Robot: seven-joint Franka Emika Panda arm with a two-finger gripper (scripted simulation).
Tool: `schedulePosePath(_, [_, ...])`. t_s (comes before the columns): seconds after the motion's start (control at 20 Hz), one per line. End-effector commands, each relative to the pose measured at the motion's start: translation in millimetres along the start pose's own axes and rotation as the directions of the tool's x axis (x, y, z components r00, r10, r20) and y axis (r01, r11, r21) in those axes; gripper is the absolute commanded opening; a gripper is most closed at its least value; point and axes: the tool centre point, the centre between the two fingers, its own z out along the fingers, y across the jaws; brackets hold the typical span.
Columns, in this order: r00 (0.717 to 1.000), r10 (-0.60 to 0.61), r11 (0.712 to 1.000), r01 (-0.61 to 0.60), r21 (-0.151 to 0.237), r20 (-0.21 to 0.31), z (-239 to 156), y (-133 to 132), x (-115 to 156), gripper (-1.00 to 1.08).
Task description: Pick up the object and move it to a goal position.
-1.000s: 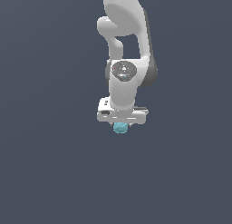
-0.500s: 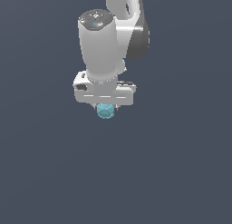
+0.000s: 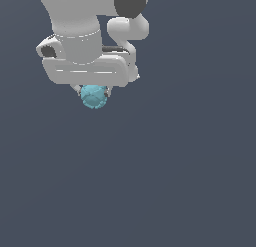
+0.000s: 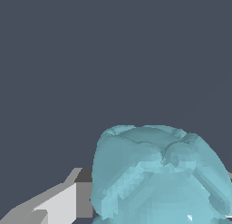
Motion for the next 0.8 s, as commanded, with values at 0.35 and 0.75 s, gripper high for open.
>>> schedulePosePath(0.35, [1.0,0.0,1.0,0.0,-0.001,0.001,-86,47,0,-1.0])
schedulePosePath(0.75, [1.0,0.0,1.0,0.0,-0.002,0.001,-124,68,2,-1.0])
